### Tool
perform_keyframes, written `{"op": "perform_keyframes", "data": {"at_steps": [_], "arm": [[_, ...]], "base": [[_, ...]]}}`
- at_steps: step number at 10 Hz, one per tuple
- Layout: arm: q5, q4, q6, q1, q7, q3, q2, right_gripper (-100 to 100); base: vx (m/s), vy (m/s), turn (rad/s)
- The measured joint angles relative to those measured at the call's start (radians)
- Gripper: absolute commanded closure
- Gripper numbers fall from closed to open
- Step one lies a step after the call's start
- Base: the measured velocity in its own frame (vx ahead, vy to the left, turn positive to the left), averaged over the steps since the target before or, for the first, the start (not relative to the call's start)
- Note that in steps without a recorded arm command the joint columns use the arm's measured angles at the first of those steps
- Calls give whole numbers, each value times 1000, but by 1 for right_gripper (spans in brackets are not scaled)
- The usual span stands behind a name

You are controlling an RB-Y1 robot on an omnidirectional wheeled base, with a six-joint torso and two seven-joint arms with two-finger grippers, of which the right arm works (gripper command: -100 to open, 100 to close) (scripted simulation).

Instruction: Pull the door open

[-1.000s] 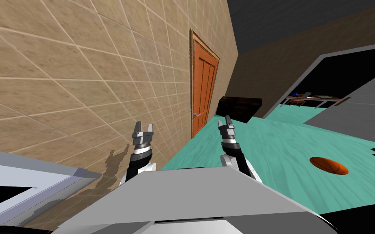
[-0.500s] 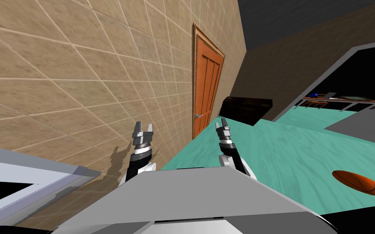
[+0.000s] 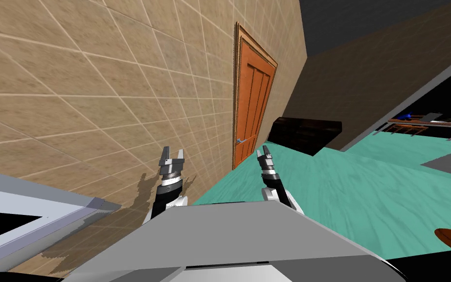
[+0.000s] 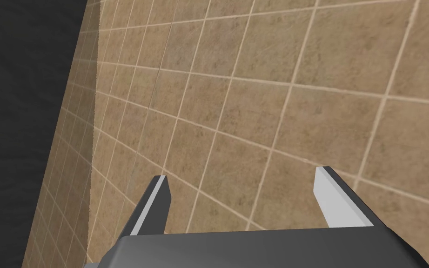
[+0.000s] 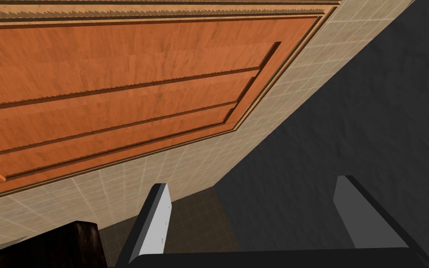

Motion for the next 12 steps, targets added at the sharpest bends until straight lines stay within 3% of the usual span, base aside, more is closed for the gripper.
{"op": "perform_keyframes", "data": {"at_steps": [2,12], "arm": [[-8,57,-11,-25,-16,0,-19,-100],[-25,341,-87,-114,-71,32,-74,-100]], "base": [[78,-91,135],[59,-91,129]]}}
